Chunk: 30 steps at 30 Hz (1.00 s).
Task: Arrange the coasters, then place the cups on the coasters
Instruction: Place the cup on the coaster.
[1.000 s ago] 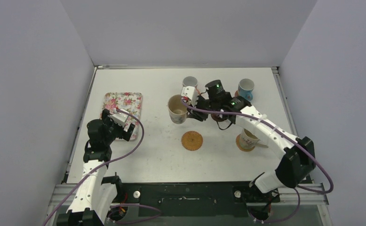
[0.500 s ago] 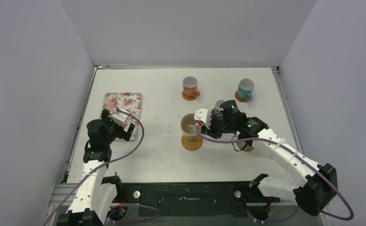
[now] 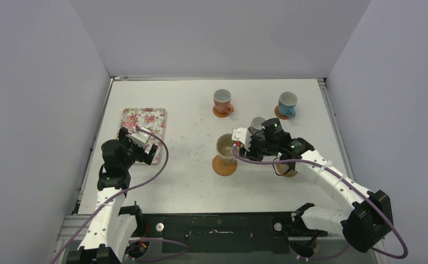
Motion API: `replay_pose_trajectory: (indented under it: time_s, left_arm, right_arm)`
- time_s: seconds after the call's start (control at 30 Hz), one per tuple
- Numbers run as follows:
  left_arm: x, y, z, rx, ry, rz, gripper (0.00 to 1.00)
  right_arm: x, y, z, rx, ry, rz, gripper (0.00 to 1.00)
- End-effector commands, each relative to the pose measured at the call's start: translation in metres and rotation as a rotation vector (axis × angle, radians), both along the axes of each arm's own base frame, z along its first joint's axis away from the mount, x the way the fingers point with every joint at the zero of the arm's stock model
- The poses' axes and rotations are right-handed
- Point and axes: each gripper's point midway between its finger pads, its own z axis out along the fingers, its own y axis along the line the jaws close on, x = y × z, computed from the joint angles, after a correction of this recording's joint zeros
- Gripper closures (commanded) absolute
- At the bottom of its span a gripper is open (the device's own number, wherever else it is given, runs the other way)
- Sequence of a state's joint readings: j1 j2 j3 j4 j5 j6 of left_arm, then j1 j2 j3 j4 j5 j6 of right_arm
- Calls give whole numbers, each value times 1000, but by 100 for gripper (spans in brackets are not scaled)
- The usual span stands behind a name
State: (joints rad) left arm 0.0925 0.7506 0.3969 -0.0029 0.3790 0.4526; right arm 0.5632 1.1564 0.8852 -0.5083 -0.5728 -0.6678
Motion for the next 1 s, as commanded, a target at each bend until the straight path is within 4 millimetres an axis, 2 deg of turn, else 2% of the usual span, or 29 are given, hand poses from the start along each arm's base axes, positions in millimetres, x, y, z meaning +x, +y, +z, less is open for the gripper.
replay_pose_trajectory:
  time_s: [0.0,0.33,0.57,0.97]
  left_arm:
    - [2,-5,8,-2,-41,-28,3]
    - [2,-4,8,-2,-38,-25,3]
    - [3,-4,7,-1,-36,-25,3]
    - [3,-4,6,-2,-35,-26,3]
  right_arm:
    - [17,20,36,144,-132,49,100]
    - [22,20,14,159,-49,50,100]
    - [22,22,9,162,-21,57,100]
    - [25,24,-11,146,42,62,100]
